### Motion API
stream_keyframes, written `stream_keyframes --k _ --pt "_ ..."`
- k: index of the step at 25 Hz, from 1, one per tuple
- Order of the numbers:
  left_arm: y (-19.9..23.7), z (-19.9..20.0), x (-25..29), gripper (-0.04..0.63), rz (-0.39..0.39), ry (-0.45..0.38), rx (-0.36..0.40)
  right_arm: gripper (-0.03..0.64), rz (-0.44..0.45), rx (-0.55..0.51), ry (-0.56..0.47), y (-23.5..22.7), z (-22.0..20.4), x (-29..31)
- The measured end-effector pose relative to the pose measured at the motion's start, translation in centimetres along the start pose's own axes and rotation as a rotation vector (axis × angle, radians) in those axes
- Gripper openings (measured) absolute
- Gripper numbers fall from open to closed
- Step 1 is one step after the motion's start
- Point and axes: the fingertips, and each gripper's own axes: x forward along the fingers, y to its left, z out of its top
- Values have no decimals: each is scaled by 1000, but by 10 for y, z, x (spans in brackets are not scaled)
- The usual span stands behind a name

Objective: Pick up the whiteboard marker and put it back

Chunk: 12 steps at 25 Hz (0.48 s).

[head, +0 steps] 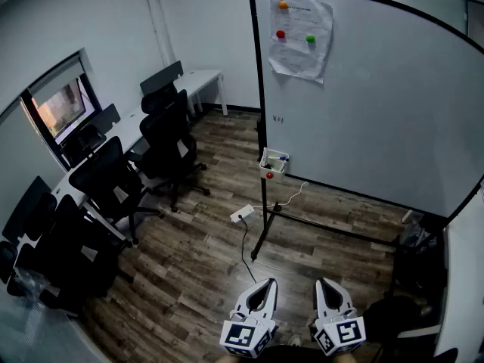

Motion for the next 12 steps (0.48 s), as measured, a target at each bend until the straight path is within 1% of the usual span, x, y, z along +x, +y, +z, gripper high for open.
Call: stream_keyframes --k 3,6,9,12 --pt "0 -4 0 6 -1 12 28 12 -4 -7 -6 1 0 -1" --pt "2 -4 1 6 5 12 18 12 -8 -13 -10 2 2 0" --pt "4 -12 0 6 -4 7 28 12 -5 -17 -11 2 3 1" --pt "7 -11 -1 6 -1 6 16 12 -6 -21 -7 4 2 0"
